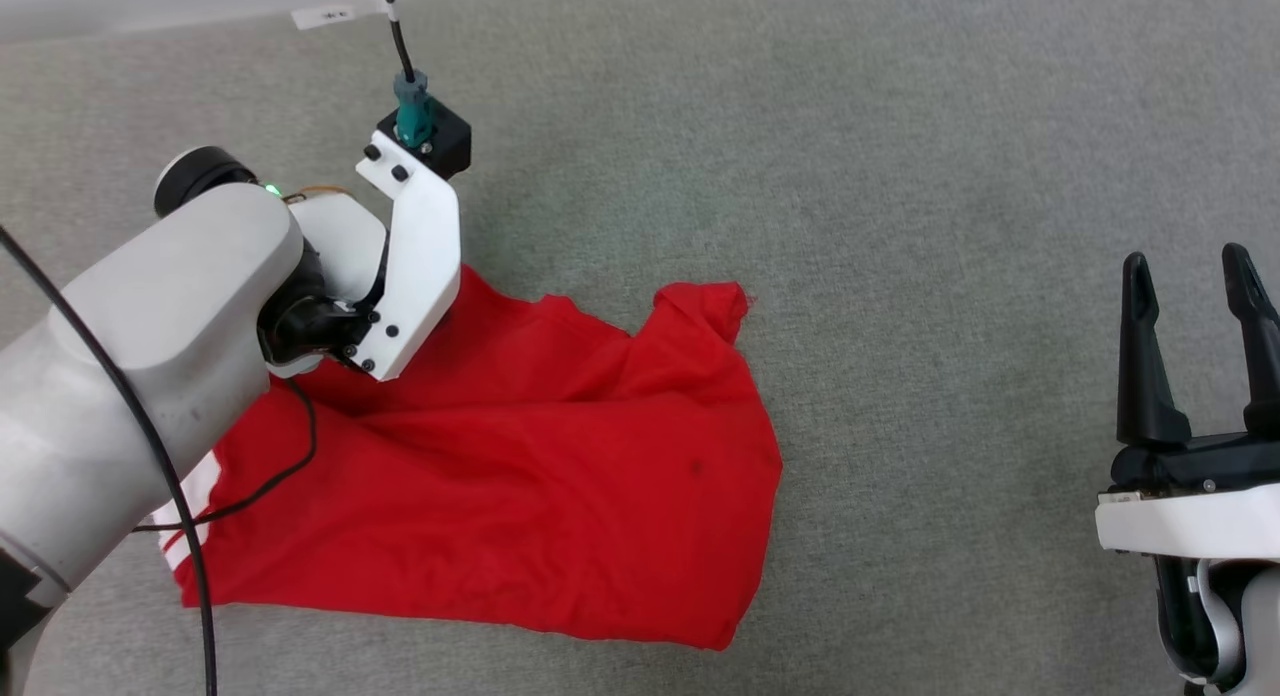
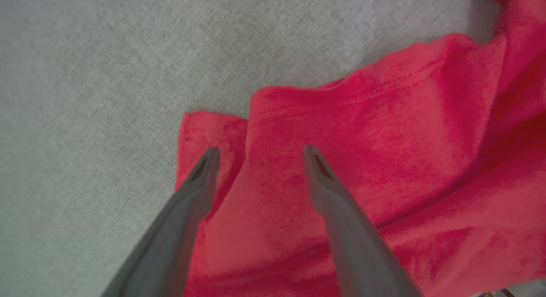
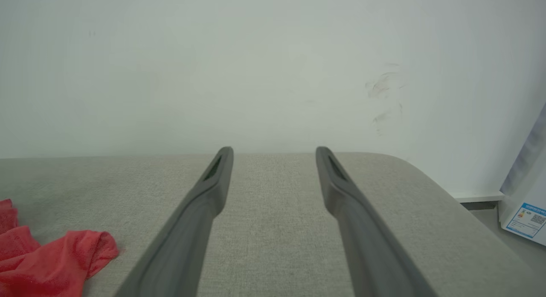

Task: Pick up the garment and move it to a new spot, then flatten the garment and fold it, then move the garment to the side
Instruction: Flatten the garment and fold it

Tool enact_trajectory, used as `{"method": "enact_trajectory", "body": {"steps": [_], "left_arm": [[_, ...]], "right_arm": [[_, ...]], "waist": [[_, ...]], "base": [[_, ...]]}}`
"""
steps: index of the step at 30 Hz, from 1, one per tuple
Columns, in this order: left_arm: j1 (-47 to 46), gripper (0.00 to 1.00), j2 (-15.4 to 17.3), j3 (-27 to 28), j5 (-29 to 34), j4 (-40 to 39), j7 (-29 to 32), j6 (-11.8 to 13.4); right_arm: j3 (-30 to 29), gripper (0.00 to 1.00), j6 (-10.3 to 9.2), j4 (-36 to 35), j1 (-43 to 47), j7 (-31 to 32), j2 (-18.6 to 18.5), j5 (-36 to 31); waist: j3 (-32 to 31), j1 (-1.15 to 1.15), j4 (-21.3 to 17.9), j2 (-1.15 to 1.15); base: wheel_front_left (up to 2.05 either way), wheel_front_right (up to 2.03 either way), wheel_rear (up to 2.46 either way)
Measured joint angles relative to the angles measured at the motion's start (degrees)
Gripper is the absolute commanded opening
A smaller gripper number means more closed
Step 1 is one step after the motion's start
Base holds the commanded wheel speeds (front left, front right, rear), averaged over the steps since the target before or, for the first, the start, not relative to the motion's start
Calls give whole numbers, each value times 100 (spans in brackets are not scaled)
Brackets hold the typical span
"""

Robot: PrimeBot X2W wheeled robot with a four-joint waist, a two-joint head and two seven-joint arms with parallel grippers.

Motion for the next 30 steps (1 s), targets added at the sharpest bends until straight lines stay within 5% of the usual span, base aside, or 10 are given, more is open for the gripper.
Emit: {"method": "enact_trajectory", "body": {"steps": [11,12,13,22,30], "left_arm": [[73,100,-187,-114,282,511,617,-49],[94,15,-171,-114,286,478,567,-48],[118,0,-147,-116,297,446,506,-48],[76,0,138,-165,443,-483,-1366,-49],[354,0,600,-160,550,-1749,-1954,12]], "right_arm": [[71,100,0,24,-155,1,57,9],[68,100,0,33,-165,0,62,9],[67,100,0,46,-171,1,68,8],[-67,100,-1,137,13,1,83,-9],[-214,100,-1,181,365,0,112,-10]], "waist": [[407,0,-268,0],[404,-1,-268,0],[390,-1,-264,0],[-147,0,-39,0],[-715,0,337,0]], "base": [[0,0,0],[0,0,0],[0,0,0],[0,0,0],[0,0,0]]}}
